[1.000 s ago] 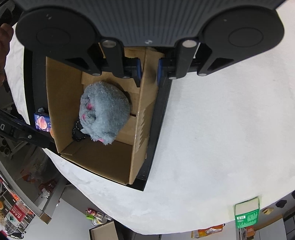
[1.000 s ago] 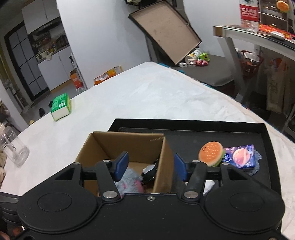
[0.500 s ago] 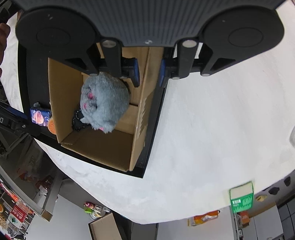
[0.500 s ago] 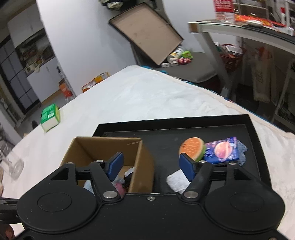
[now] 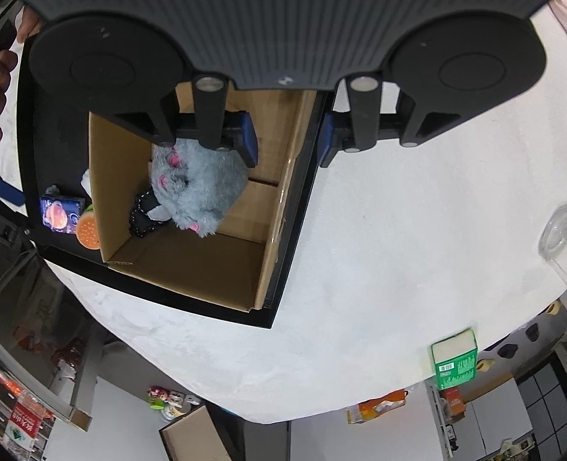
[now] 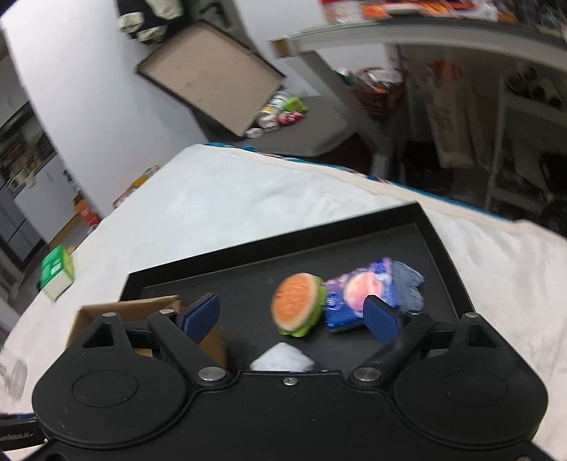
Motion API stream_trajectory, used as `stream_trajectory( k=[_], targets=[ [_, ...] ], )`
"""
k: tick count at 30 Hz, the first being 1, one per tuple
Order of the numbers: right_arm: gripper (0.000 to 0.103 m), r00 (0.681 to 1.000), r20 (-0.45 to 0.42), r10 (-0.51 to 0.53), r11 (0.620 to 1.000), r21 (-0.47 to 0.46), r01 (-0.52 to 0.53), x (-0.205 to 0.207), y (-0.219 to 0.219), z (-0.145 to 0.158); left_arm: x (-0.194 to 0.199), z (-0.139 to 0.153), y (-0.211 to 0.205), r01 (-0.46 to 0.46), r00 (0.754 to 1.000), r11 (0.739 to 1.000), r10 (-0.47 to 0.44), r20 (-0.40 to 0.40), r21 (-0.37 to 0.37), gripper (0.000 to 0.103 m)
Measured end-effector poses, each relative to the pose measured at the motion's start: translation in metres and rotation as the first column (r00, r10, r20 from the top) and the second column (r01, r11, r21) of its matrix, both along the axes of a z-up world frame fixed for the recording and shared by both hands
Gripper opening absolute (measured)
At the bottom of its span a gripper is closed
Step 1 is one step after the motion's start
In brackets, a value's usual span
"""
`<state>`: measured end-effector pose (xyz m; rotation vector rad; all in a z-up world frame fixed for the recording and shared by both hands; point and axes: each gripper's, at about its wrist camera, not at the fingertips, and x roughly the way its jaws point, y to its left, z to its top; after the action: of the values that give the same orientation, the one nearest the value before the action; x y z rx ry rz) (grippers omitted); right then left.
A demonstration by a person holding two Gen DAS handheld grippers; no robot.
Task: Organize soft objects
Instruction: 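Grasp the blue-and-pink juice carton with the right tool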
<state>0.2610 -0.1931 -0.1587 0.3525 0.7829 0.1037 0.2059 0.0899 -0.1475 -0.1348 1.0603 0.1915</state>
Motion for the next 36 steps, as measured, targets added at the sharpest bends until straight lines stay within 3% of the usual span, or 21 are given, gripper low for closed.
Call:
stream_trajectory(
  k=[10, 15, 19, 24, 26, 28, 36],
  targets=[
    [0.080, 0.991, -0.068, -0.117, 0.989, 0.084, 0.122, 0.010, -0.041, -0.035, 0.014, -0.003, -0.015, -0.005, 0.998, 0.999, 0.008, -0.058, 0.048, 0.041],
    [0.078, 0.987, -0.104, -0.126, 0.982, 0.128, 0.139, 0.016, -0.053, -0.048, 0.022, -0.008, -0.024, 0.028, 0.996, 0.995, -0.020, -0.083, 0.091, 0.051],
    [0.070, 0.981, -0.147, -0.128, 0.973, 0.174, 0.153, 0.024, -0.062, -0.062, 0.029, -0.012, -0.032, 0.042, 0.994, 0.990, -0.028, -0.107, 0.133, 0.052],
    [0.068, 0.975, -0.175, -0.136, 0.960, 0.219, 0.173, 0.029, -0.070, -0.071, 0.038, -0.013, -0.039, 0.055, 0.992, 0.986, -0.035, -0.123, 0.159, 0.053],
    [0.062, 0.975, -0.182, -0.128, 0.957, 0.235, 0.169, 0.033, -0.072, -0.075, 0.040, -0.013, -0.040, 0.053, 0.991, 0.985, -0.032, -0.128, 0.167, 0.053],
    [0.035, 0.973, -0.202, -0.110, 0.952, 0.261, 0.162, 0.037, -0.074, -0.079, 0.043, -0.012, -0.041, 0.052, 0.991, 0.984, -0.030, -0.129, 0.170, 0.053],
    [0.023, 0.978, -0.189, -0.084, 0.951, 0.277, 0.135, 0.033, -0.075, -0.073, 0.041, -0.008, -0.042, 0.052, 0.990, 0.980, -0.026, -0.135, 0.194, 0.053]
  ],
)
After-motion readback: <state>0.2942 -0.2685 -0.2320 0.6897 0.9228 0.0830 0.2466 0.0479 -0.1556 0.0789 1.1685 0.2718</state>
